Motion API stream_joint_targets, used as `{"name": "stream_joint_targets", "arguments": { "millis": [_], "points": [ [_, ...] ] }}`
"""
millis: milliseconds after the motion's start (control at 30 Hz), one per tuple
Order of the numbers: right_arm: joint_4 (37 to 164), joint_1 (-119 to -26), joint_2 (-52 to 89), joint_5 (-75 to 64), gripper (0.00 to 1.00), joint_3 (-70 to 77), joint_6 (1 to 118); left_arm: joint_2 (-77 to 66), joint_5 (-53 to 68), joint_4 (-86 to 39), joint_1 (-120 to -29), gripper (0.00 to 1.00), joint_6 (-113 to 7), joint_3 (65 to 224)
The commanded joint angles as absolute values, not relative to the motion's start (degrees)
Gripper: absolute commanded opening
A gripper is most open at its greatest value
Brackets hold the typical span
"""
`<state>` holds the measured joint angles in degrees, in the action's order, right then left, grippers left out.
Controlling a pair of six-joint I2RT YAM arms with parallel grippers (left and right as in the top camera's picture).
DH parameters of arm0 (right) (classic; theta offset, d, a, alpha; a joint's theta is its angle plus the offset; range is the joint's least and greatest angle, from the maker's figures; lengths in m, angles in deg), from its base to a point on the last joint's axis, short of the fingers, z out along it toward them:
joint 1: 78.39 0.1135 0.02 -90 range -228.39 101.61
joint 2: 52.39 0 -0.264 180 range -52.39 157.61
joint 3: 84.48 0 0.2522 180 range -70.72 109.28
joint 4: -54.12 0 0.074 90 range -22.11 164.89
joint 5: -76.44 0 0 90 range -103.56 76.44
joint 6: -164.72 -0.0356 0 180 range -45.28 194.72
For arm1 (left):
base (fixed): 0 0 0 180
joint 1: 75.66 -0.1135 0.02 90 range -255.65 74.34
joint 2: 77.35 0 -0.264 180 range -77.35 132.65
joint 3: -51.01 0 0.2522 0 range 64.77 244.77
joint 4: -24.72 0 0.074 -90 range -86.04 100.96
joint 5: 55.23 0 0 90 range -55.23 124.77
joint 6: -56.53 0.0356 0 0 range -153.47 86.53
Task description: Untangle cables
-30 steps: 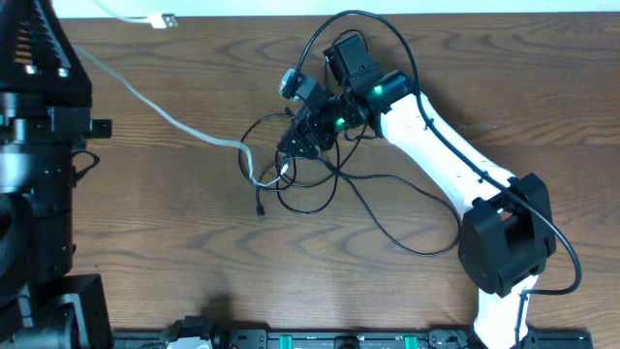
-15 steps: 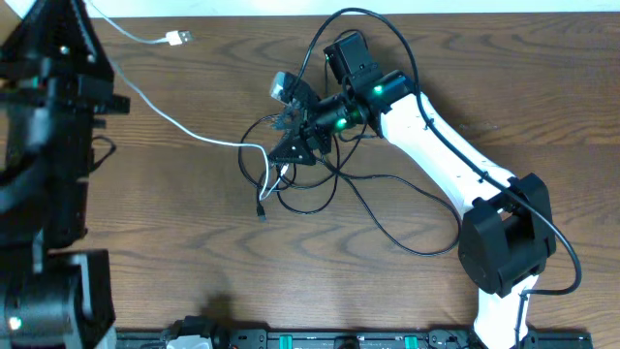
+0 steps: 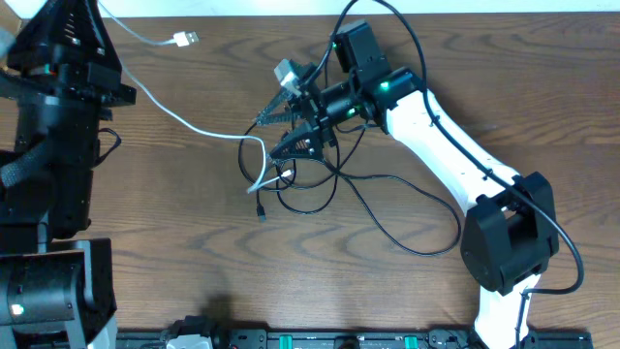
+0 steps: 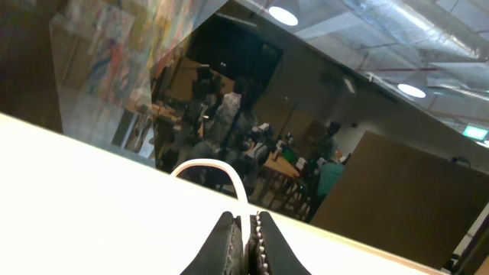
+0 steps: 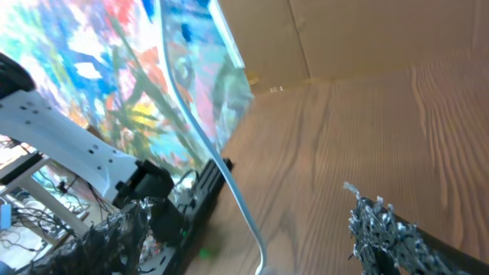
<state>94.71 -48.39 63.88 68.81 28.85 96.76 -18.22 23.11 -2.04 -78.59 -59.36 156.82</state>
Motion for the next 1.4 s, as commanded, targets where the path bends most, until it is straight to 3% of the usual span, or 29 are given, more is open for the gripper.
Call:
{"name": "stream_joint_targets", "arguments": {
  "millis": [0,167,300,367,467,567,700,800,867,967,1033,1367],
  "points": [
    [91.55,-48.55,63.99,74.65,0.82,28.92,92.44,-18.50,23.22,-3.00,-78.84,0.07,-60.67,157.70],
    [87.90,-45.22,63.99,70.69,0.76,28.92,88.02,-17.50,21.01,-3.94,-78.84,0.07,-62.31,157.70],
    [87.96,-43.32,63.99,65.27,0.63,28.92,85.68,-16.71,20.45,-4.92,-78.84,0.07,-62.34,157.70],
    [87.94,-42.97,63.99,61.66,0.47,28.92,83.04,-16.32,20.45,-5.88,-78.84,0.07,-62.29,157.70],
    [87.79,-43.43,63.99,54.08,0.01,28.92,76.17,-15.53,20.49,-8.38,-78.86,0.07,-62.14,157.70],
    [88.68,-44.33,63.97,46.01,0.01,28.92,69.03,-14.41,20.64,-11.87,-78.86,0.07,-61.16,157.70],
    [93.71,-45.31,63.27,38.26,0.01,28.92,67.85,-11.99,22.72,-19.11,-78.86,0.08,-61.18,157.70],
    [98.93,-45.47,61.85,31.04,0.01,28.94,67.96,-9.17,24.58,-24.72,-78.86,0.16,-61.18,157.70],
    [101.62,-45.47,60.32,26.82,0.01,28.94,68.15,-6.89,25.56,-27.85,-78.86,0.34,-61.16,157.70],
    [104.46,-45.53,57.04,20.20,0.01,29.02,68.13,-3.42,25.63,-31.22,-78.86,0.77,-61.18,157.70],
    [104.99,-45.95,54.07,17.27,0.01,29.07,68.11,-0.84,25.60,-33.23,-78.84,0.86,-61.20,157.70],
    [104.75,-49.79,36.45,1.65,0.01,32.89,66.95,10.53,24.77,-37.44,-78.84,0.89,-61.16,157.68]
  ]
}}
